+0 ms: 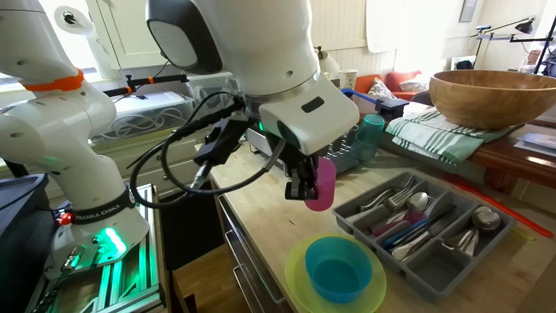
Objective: Put the pink spoon on the plate rack, then put the blue bowl on the plate and then the yellow cup
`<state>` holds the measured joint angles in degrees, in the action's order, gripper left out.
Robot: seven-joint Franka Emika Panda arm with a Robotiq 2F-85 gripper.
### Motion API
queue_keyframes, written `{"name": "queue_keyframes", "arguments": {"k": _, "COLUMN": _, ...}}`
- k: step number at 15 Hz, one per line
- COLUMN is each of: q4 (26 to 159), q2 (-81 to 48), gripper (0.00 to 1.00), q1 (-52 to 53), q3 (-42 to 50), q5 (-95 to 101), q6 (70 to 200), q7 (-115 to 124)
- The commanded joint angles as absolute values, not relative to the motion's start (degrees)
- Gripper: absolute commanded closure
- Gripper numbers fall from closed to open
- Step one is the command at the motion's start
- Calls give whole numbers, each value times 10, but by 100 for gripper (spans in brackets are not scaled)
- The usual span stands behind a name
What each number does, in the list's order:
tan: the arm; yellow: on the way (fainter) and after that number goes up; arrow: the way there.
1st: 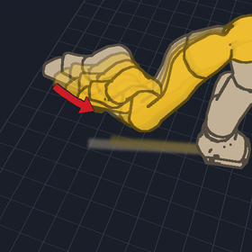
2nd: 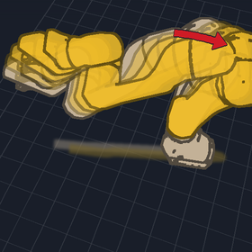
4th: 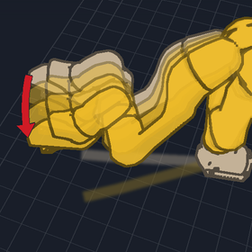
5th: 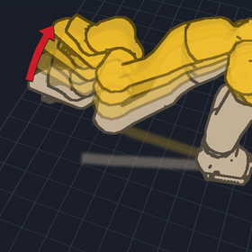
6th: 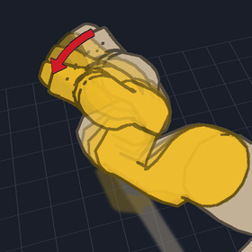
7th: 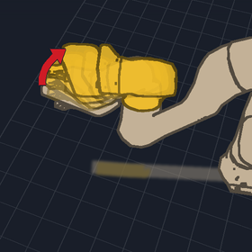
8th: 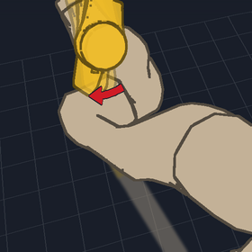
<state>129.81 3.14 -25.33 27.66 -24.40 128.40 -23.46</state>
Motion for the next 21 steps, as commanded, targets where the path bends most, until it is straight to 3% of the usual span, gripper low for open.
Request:
{"name": "queue_keyframes", "arguments": {"k": 1, "q4": 1288, "q2": 4, "gripper": 99, "q1": -265, "q3": 289, "q5": -240, "q6": 1274, "q7": -239}}
{"name": "queue_keyframes", "arguments": {"k": 21, "q4": 1156, "q2": -148, "gripper": 99, "q1": -315, "q3": 257, "q5": -230, "q6": 1258, "q7": -229}}
